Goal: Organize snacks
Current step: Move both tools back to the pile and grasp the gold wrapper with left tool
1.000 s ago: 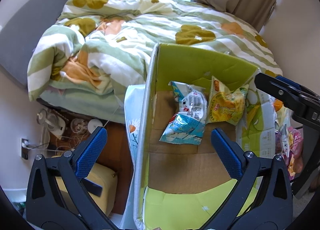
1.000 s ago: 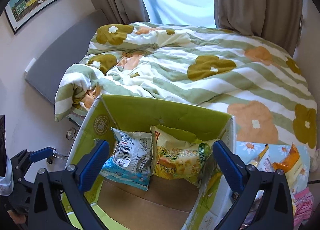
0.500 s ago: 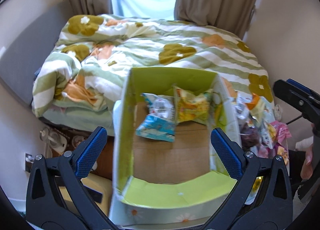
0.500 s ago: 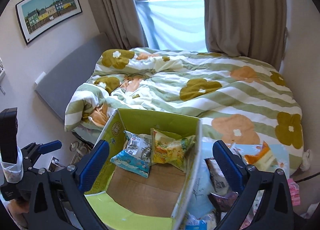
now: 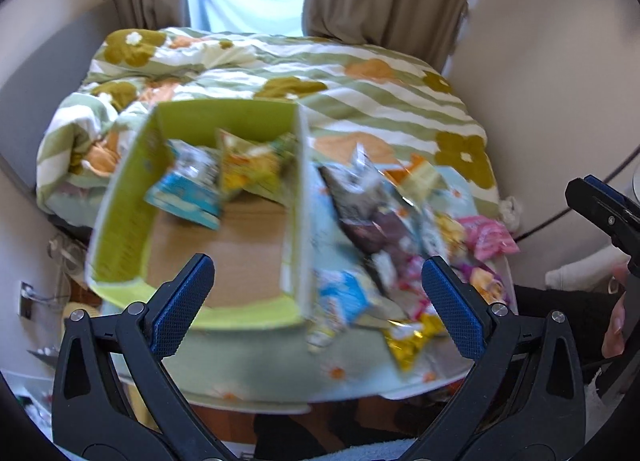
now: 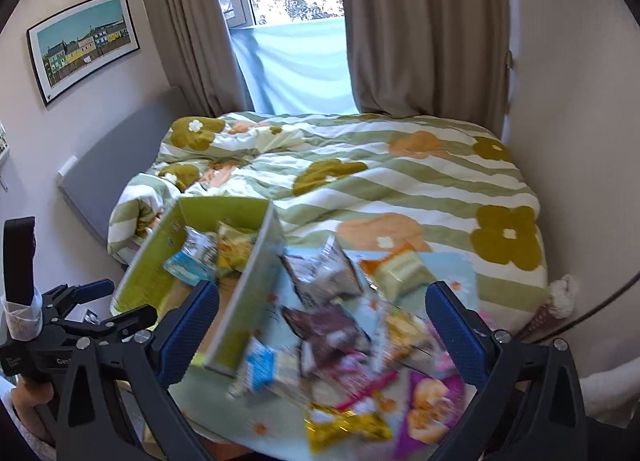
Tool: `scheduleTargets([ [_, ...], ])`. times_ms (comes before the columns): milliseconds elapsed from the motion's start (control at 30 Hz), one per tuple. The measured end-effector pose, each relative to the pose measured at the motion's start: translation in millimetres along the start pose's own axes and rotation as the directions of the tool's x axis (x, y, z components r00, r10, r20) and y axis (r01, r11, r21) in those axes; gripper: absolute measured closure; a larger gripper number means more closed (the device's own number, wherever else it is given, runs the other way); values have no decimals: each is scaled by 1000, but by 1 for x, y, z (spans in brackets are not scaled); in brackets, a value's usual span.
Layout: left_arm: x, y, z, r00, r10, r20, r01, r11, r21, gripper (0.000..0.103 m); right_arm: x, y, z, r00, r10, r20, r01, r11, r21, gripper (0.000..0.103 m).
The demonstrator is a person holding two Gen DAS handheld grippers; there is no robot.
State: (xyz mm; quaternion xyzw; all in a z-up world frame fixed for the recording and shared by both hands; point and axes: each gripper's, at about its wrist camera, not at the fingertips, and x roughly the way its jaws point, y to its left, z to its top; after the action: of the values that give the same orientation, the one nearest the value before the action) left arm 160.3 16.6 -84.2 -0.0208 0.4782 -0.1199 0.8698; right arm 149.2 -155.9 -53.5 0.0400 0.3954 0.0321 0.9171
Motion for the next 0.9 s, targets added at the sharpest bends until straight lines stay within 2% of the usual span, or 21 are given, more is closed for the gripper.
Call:
scheduleTargets([
  [233,16,-75,-43,999,-15,-46,18,998,57,1,-18,-62,-41,998,14,-55,-12,1000,23,0],
  [333,28,-97,-61,998,-21,-66,29,992,122,1,-18,-83,-60,996,19,-91,-16,999,35,0],
  [500,61,-128,-83,992,-21,-125,52,965,255,1,3,-104,-90,985,36,-167,-29,998,48,0],
  [633,105,-144,-94,968,-58,-246,139,934,329,16,26,-120,-114,972,55,-228,-38,996,76,0],
  [700,126,-152,-99,958,-4,-285,123,908,401,20,39,-128,-125,963,63,-261,-39,995,93,0],
  [800,148,-161,-107,947,34,-320,131,868,479,29,55,-136,-138,953,66,-296,-38,994,101,0],
  [900,163,-167,-114,938,53,-342,143,840,523,41,68,-141,-146,944,66,-323,-35,994,102,0],
])
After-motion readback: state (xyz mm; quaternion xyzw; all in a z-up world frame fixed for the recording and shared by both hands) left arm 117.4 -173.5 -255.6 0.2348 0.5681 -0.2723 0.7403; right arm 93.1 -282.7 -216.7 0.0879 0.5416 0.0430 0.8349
